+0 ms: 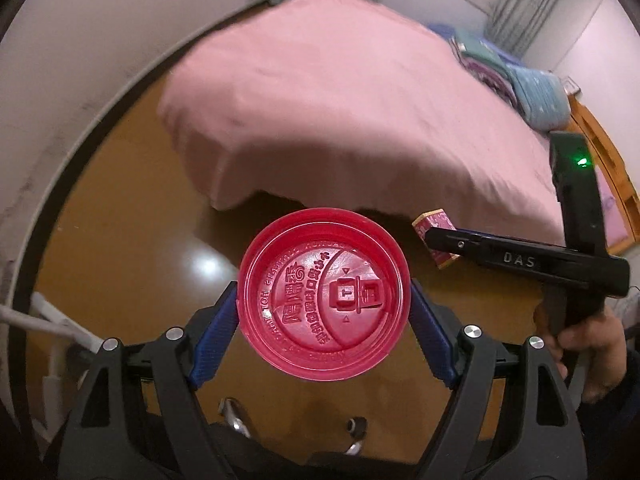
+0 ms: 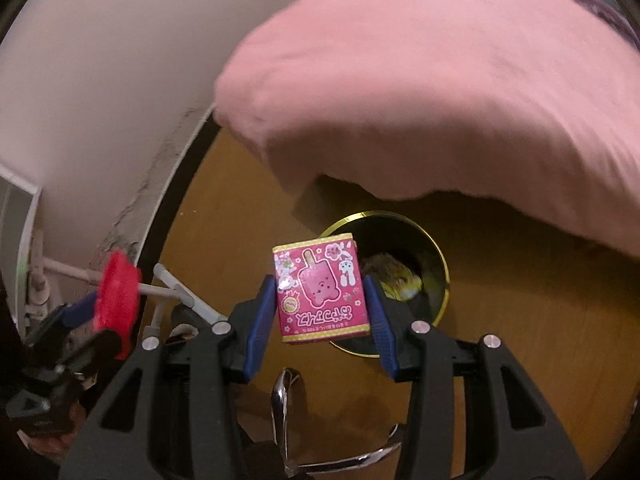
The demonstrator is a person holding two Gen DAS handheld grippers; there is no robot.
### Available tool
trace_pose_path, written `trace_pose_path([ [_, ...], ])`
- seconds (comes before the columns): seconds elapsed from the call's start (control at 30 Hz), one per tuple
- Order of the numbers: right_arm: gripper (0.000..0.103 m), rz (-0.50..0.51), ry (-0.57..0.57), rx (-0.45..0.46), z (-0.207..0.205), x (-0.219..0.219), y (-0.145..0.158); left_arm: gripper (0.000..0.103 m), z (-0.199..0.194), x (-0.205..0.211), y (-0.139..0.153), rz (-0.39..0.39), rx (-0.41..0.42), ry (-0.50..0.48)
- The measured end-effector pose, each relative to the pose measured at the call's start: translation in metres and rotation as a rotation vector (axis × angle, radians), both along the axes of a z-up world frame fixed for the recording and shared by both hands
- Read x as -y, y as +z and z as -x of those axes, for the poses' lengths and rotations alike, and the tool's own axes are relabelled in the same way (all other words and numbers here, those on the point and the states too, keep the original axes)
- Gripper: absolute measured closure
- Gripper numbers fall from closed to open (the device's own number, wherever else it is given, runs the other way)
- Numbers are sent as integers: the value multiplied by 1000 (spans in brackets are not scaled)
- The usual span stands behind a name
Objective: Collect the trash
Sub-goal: 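Carry the box and lid over the black bin and release both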
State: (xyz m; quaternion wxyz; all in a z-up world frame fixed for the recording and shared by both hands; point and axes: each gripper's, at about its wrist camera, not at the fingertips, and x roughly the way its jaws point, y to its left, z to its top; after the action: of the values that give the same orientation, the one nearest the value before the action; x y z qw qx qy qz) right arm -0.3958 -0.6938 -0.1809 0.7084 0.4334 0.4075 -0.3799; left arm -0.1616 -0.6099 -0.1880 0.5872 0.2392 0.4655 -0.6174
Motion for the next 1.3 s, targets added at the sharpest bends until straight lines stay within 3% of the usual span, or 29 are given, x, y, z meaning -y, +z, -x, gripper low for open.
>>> trace_pose_path([
  [0.2, 58, -34, -39, 12, 16, 15, -15, 24, 23, 22, -37, -63, -7, -46],
  [0.47, 58, -54, -50, 36, 17, 26, -22, 21, 30, 50, -49, -73, -25, -50],
  [0.5, 51, -53, -58, 45, 18, 28, -21, 20, 31, 53, -50, -74, -27, -51],
  [0.53, 34, -48, -67, 49, 20, 29, -20, 20, 31, 56, -49, -74, -29, -53],
  [0.57, 30, -35, -79, 52, 22, 29, -18, 20, 33, 59, -48, -75, -29, -54],
  [0.83, 29, -18, -97, 60, 26, 31, -12, 12, 34, 62, -44, -69, -18, -43],
  [0.93, 27, 9, -95, 66, 24, 28, 2, 12, 33, 55, -34, -59, -2, -37],
  [1.1, 18, 87, -28, 73, 2, 14, 37, 10, 13, 21, 7, 6, 57, 20],
  [1.3, 15, 167, 207, 81, -82, -29, 82, 9, -35, -57, 70, 83, 185, 157],
])
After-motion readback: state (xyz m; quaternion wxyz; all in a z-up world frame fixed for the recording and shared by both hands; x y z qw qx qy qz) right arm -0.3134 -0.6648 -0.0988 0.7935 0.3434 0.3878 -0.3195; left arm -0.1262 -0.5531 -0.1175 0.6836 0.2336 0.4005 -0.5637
